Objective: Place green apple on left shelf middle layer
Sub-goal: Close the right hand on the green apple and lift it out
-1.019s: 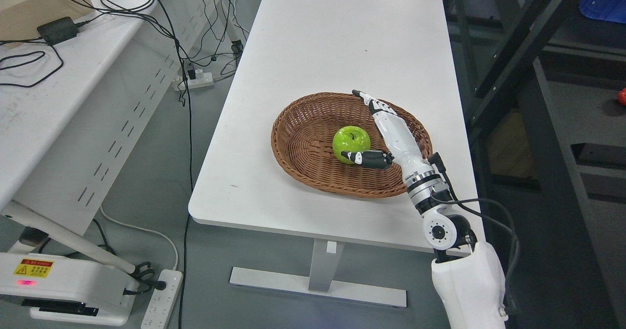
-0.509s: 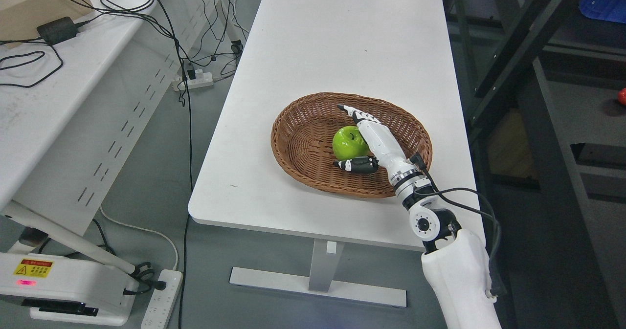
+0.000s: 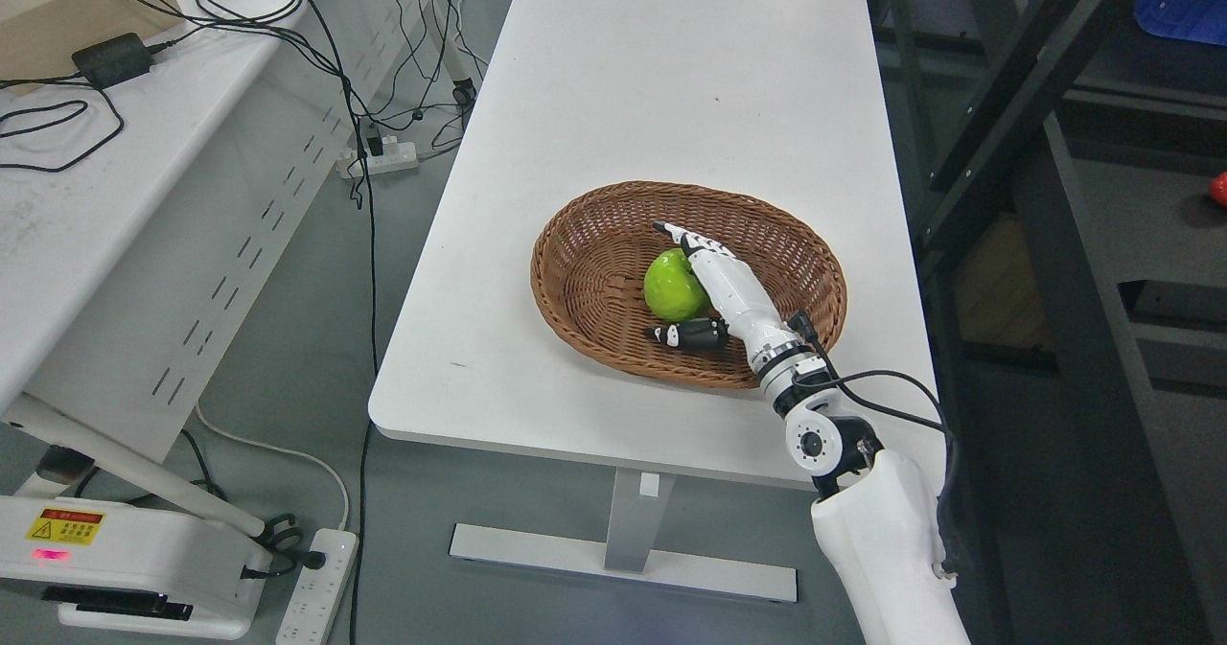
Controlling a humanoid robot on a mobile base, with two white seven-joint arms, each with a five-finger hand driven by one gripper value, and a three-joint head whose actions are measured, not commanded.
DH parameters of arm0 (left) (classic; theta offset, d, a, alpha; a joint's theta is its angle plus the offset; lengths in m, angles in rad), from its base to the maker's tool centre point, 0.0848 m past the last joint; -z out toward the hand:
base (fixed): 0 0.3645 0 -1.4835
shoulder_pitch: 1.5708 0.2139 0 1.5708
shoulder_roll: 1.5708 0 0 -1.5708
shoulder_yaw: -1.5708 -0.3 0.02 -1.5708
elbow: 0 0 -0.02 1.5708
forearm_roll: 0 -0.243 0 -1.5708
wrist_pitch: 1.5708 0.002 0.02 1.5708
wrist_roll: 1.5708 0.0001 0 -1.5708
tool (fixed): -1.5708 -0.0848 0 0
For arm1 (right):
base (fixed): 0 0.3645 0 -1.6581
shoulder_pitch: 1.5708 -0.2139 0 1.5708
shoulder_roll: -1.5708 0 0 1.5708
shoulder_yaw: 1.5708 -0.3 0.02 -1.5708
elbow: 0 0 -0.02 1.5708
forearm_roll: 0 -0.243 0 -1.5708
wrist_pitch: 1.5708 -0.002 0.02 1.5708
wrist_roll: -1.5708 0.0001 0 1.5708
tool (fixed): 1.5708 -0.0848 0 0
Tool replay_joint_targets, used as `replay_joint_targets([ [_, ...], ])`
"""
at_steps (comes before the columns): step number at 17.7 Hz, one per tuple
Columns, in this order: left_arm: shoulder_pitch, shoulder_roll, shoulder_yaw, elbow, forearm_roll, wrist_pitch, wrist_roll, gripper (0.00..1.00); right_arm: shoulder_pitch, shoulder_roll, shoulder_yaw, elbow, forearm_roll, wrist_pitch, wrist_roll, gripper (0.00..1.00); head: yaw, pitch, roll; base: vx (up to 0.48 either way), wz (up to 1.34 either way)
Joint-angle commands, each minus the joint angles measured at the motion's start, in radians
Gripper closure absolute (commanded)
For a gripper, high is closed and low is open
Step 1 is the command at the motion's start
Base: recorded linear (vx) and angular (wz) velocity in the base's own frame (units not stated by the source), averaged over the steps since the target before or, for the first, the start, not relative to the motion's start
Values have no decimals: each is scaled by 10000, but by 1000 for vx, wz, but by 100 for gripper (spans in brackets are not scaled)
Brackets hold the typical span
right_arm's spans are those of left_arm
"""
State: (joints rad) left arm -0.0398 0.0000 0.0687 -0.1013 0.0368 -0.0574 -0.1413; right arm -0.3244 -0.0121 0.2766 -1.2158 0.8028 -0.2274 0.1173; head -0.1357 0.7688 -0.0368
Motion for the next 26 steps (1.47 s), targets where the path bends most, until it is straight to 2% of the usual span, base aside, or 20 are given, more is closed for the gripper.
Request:
replay_joint_targets([
  [1, 0, 175, 3, 0, 0, -9, 2, 0, -39, -94, -203, 561, -5, 233, -222, 42, 0, 0, 0, 0, 0],
  [3, 0, 175, 3, 0, 0, -9, 2, 0, -54, -109, -250, 546, -21, 371, -344, 63, 0, 0, 0, 0, 0],
  [7, 0, 175, -27, 0, 0, -9, 2, 0, -39, -125, -938, 103, -112, 648, -467, 81, 0, 0, 0, 0, 0],
  [8, 0, 175, 3, 0, 0, -9, 2, 0, 7, -110, -1214, -233, -158, 664, -391, 100, 0, 1, 0, 0, 0],
  [10, 0, 175, 3, 0, 0, -9, 2, 0, 312, -140, -1659, -984, -341, 771, -360, 100, 0, 1, 0, 0, 0],
  [14, 0, 175, 3, 0, 0, -9, 2, 0, 1524, -94, -2687, -3284, -1706, 542, -467, 100, 0, 1, 0, 0, 0],
  [17, 0, 175, 3, 0, 0, 6, 2, 0, 2306, -79, -3317, -4544, -3039, -361, -483, 100, 0, 1, 0, 0, 0],
  [20, 0, 175, 3, 0, 0, -9, 2, 0, 2828, -54, -3594, -5067, -3670, -625, -742, 100, 0, 1, 0, 0, 8],
  [26, 0, 175, 3, 0, 0, -9, 2, 0, 3244, -54, -3656, -5084, -3978, -778, -1035, 100, 0, 1, 0, -9, -1],
])
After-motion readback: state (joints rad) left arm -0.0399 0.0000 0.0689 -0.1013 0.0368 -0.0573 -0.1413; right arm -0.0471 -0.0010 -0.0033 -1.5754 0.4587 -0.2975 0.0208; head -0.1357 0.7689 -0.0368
